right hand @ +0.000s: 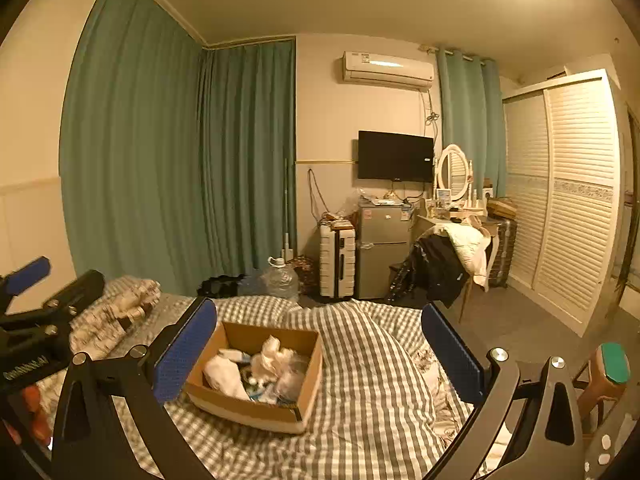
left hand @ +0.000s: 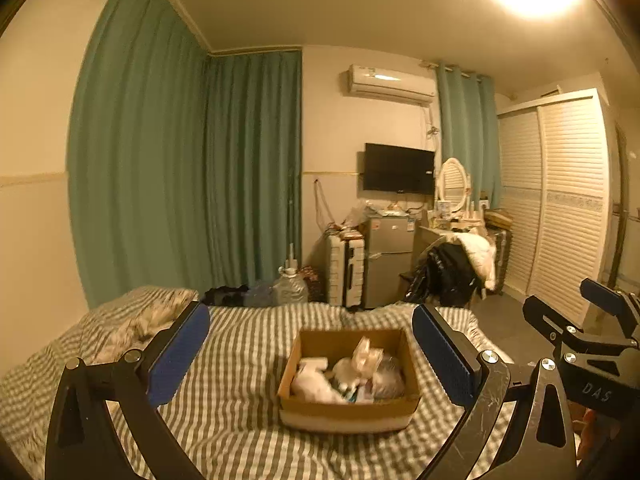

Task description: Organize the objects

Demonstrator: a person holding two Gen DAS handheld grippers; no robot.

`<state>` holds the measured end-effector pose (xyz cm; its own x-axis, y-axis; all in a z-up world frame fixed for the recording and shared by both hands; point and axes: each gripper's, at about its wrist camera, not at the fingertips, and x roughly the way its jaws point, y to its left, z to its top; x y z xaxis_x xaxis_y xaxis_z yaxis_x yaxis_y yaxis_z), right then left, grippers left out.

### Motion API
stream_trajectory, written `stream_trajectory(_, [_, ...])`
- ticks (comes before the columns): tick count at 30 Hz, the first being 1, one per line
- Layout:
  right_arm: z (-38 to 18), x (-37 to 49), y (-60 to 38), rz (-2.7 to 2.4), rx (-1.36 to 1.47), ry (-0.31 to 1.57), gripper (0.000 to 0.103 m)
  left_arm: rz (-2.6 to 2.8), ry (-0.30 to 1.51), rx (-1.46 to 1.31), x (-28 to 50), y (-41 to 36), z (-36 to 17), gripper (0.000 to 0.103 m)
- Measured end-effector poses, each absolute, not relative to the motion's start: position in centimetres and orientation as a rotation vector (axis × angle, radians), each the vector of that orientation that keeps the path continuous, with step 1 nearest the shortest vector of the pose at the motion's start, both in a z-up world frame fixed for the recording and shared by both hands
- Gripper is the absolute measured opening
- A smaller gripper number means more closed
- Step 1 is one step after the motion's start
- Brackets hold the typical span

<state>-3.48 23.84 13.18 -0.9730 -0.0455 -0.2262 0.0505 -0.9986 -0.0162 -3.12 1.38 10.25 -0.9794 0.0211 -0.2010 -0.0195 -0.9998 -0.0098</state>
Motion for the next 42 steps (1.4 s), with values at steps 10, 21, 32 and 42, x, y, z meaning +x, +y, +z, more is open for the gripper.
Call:
stream_trajectory(10, [3.6,-4.3,22.5,-3.016,0.464,0.112,0.103,3.103,0.033,-0.465,-2.6,2.0,2.9,0.103])
stream_trajectory(21, [3.2,-4.4,23.0,-3.020,0.488,0.080,0.103,3.113,0.006,-0.507,-2.6,1.3,2.4,0.103])
stream_trajectory(32, [3.6,-3.7,22.7,-3.013,0.469,0.085,0.103,3.114,0.013,-0.526,-2.5,1.3,2.4,0.103])
stream_trajectory(42, [3.9,-3.5,22.8,-3.014,0.465,0.082,0.103,3.113,0.000,-0.536,-2.5,1.2,2.4,0.103])
